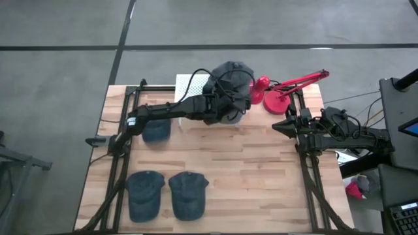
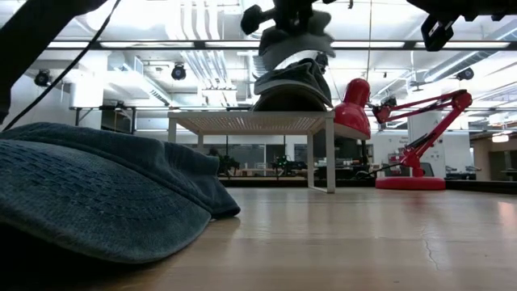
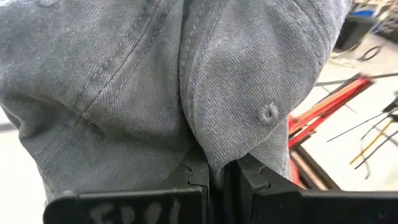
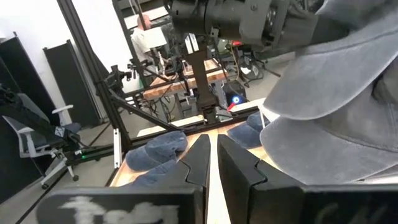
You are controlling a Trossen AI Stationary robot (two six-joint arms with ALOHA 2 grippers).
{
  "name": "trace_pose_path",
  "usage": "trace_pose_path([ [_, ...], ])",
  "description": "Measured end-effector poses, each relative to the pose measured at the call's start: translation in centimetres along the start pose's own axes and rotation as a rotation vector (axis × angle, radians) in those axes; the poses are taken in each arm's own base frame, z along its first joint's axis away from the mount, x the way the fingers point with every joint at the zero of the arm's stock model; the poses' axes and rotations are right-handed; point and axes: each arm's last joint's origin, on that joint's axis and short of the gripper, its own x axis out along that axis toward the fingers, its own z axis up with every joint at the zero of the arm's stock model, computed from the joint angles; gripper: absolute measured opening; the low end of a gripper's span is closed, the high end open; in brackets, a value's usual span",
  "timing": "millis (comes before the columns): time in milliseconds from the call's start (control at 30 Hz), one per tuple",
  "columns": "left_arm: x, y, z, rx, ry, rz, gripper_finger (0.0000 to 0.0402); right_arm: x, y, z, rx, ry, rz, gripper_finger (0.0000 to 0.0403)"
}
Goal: Pick & Place hat
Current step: Stack the gray cap on top of the other gray cap on the shelf
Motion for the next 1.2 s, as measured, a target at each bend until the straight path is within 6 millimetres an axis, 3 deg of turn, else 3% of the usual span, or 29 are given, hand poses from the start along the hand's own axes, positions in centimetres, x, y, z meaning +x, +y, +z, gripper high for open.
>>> trace_pose_path([
  [400,1.7,0.3,-2.3,-0.007,0.071,0.065,0.0022,0.0,-0.1,0.0,-0.011,-0.015,-0.05,0.0028],
  [600,3.1,0.8,-2.3,-0.028,0.142,0.033,0.0025,0.0,-0.1,0.0,-0.01,-0.015,-0.051,0.0028],
  [1200,3.4,0.8,-2.3,-0.033,0.166,0.019,0.0195,0.0,-0.1,0.0,-0.008,-0.015,-0.051,0.0028],
])
